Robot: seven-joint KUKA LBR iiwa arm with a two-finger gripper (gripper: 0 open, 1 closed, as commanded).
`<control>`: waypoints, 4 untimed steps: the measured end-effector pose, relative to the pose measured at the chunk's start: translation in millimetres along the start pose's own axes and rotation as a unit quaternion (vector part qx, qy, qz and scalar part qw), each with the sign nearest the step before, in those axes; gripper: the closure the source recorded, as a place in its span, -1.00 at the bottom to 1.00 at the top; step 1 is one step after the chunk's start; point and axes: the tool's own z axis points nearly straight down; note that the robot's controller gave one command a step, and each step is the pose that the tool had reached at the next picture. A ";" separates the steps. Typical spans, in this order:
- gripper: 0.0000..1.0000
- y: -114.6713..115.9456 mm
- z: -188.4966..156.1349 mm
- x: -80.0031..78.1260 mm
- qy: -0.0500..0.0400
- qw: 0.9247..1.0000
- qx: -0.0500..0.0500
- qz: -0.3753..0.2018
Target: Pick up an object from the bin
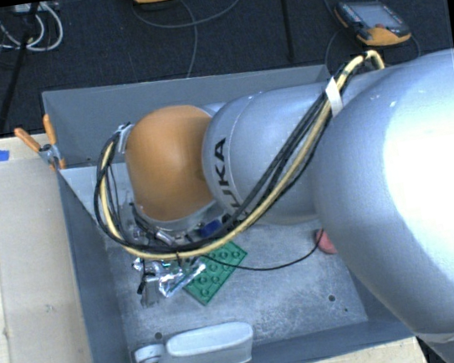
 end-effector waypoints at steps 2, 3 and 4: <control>-1.00 -65.3 55.9 -20.2 -0.003 0.999 -0.001 0.052; 1.00 -65.4 54.2 -21.1 -0.004 0.999 -0.002 0.054; -1.00 -66.2 55.3 -20.8 -0.004 0.998 -0.001 0.055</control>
Offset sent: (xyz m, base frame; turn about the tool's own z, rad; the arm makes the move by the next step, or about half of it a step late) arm 0.0129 -0.0397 -0.0342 0.0261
